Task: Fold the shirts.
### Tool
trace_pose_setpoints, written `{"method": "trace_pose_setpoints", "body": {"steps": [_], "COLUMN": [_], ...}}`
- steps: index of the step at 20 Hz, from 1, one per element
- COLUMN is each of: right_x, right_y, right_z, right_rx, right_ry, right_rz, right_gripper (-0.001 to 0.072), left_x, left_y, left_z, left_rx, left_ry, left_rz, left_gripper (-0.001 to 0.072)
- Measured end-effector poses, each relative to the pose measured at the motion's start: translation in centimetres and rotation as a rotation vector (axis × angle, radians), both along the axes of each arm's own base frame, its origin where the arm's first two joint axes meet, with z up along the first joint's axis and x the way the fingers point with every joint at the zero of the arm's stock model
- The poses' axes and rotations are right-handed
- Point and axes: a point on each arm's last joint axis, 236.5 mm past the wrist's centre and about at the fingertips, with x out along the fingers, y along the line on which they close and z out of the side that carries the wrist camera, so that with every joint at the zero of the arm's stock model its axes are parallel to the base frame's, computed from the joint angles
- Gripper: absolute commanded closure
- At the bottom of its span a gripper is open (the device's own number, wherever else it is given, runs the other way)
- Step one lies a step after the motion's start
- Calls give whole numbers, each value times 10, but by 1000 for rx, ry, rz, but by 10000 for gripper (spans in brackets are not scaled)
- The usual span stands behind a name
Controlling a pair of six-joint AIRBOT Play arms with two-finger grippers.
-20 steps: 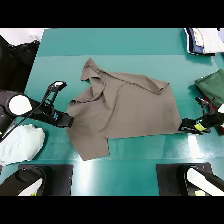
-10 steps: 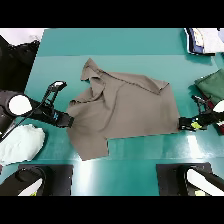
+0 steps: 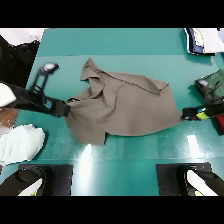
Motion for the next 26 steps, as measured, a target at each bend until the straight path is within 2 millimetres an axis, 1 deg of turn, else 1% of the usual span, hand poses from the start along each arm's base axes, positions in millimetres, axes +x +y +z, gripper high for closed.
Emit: {"method": "trace_pose_setpoints", "body": {"steps": [1, 3, 4, 6, 7, 9, 10, 12, 14, 16, 17, 19, 20, 23, 25, 26], "right_x": [8, 19, 24, 28, 28, 22, 17, 4, -11, -27, -34, -48, -54, -68, -74, -75], "right_y": [1, 1, 2, 3, 5, 9, 10, 14, 18, 23, 25, 27, 27, 21, 12, 6], "right_z": [27, 84, 112, 173, 203, 262, 288, 337, 375, 406, 418, 438, 445, 459, 460, 457], "right_rx": [-3, -8, -9, -15, -22, -36, -45, -64, -81, -96, -103, -123, -138, -191, -222, -235], "right_ry": [-84, -256, -348, -534, -627, -801, -876, -1015, -1117, -1196, -1228, -1277, -1295, -1320, -1310, -1288], "right_rz": [-1, -17, -26, -40, -43, -45, -46, -43, -38, -30, -27, -22, -22, -43, -77, -98], "right_gripper": [696, 696, 696, 696, 696, 696, 696, 696, 696, 696, 696, 697, 697, 697, 698, 698], "left_x": [6, 16, 19, 19, 16, 4, -3, -23, -44, -65, -75, -92, -99, -115, -119, -120], "left_y": [-2, -5, -6, -6, -5, 0, 2, 7, 12, 16, 19, 24, 26, 30, 32, 32], "left_z": [22, 74, 104, 161, 188, 244, 268, 311, 344, 369, 380, 396, 402, 413, 415, 414], "left_rx": [-19, -61, -87, -135, -159, -207, -229, -274, -318, -361, -380, -412, -423, -446, -454, -456], "left_ry": [-50, -168, -235, -366, -428, -555, -612, -714, -800, -870, -902, -955, -973, -1012, -1017, -1011], "left_rz": [1, 3, 5, 5, 5, 5, 5, -1, -10, -19, -22, -24, -25, -28, -26, -24], "left_gripper": [678, 677, 677, 677, 677, 677, 677, 676, 677, 676, 676, 677, 677, 677, 677, 677]}}
